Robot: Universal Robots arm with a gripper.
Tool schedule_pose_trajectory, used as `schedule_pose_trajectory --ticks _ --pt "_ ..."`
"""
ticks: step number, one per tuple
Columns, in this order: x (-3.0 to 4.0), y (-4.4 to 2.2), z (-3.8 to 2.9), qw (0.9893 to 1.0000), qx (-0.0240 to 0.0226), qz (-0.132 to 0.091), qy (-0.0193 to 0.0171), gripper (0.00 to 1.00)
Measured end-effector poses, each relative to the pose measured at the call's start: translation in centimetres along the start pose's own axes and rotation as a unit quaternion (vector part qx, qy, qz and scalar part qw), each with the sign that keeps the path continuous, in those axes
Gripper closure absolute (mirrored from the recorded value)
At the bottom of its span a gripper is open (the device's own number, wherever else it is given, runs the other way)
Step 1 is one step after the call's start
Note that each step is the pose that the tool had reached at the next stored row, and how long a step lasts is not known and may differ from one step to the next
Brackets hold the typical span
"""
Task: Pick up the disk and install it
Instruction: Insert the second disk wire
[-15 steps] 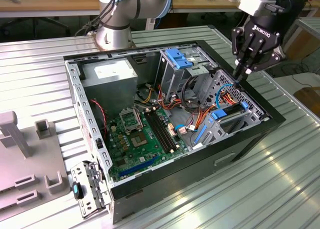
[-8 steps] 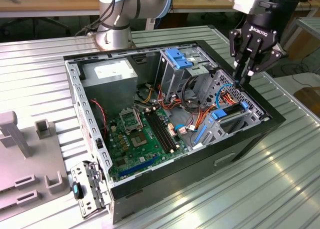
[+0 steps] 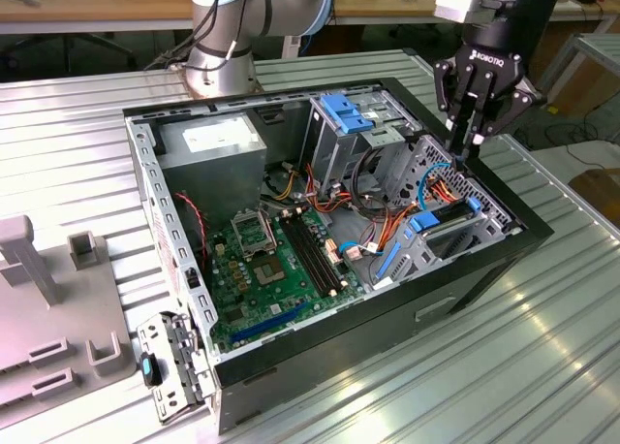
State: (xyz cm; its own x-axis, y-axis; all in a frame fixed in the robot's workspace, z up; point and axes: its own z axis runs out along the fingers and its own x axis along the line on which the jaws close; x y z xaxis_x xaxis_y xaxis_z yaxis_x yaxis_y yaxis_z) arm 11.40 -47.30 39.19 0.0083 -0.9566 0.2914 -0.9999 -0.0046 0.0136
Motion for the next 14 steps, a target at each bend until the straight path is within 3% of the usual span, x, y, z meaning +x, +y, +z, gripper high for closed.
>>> schedule_pose_trajectory --ticks 2,5,6,7,9,10,12,14 --pt "-0.08 0.00 0.11 1.0000 -0.0004 0.000 0.0067 0.68" --pt "-0.16 0.00 0.22 0.9997 -0.0014 0.000 0.0236 0.68" --pt "-0.30 0.00 0.27 0.9996 -0.0035 -0.001 0.0296 0.68" --pt "-0.46 -0.02 0.30 0.9994 -0.0088 -0.002 0.0325 0.68" --pt "-0.88 -0.14 0.32 0.9990 -0.0252 -0.008 0.0366 0.68" --pt "-0.97 -0.23 0.35 0.9988 -0.0300 -0.010 0.0371 0.68" --pt "-1.21 -0.76 0.49 0.9985 -0.0385 -0.012 0.0370 0.68" --pt "-1.33 -1.20 0.68 0.9984 -0.0414 -0.013 0.0374 0.68"
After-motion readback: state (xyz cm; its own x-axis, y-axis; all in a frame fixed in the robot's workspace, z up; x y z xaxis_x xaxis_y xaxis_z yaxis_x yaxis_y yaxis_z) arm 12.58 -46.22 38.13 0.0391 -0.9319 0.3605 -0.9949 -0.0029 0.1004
